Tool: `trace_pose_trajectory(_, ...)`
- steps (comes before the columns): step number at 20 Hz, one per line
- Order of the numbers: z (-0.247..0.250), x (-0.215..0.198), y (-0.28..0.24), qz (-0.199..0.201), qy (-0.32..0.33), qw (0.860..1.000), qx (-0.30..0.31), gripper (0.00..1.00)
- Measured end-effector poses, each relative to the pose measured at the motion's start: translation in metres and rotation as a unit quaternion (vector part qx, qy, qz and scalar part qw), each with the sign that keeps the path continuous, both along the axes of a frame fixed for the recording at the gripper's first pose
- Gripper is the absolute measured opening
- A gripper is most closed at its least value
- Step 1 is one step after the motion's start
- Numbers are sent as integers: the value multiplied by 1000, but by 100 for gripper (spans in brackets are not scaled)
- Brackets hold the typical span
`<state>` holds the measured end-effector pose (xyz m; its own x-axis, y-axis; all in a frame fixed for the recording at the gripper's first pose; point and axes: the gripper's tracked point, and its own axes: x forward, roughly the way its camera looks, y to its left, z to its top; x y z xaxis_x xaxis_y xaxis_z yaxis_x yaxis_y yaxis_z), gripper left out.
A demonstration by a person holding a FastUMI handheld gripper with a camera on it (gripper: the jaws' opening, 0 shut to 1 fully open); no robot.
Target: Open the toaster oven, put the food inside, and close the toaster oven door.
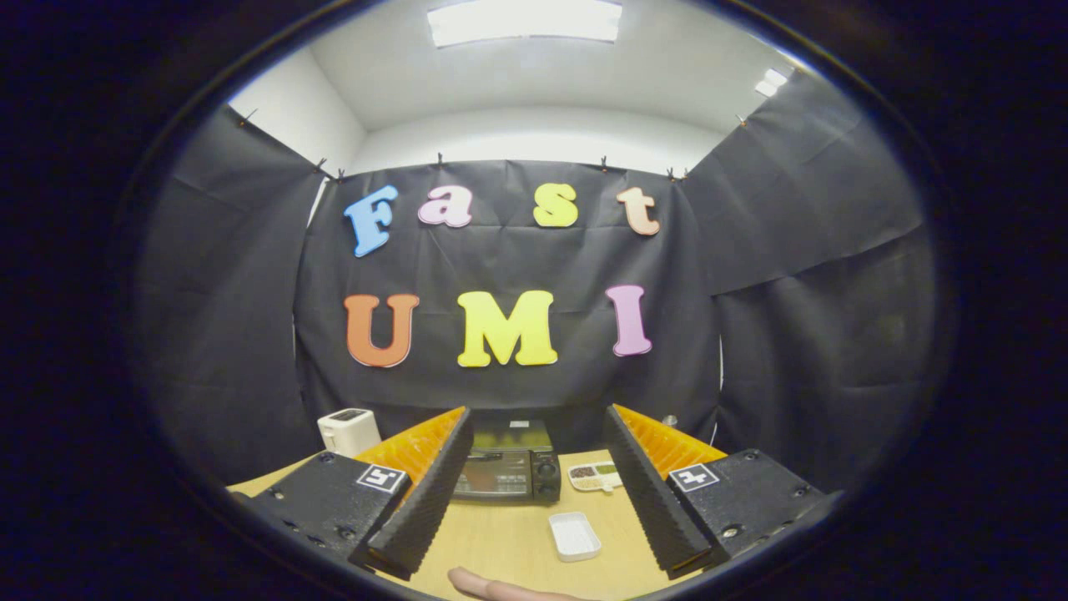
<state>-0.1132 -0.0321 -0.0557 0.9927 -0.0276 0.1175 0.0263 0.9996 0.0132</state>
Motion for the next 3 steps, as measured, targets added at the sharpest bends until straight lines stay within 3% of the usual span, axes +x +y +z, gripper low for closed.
trace_pose_trajectory(3, 6, -2, -8, -12, -15, 1000, -8, 99)
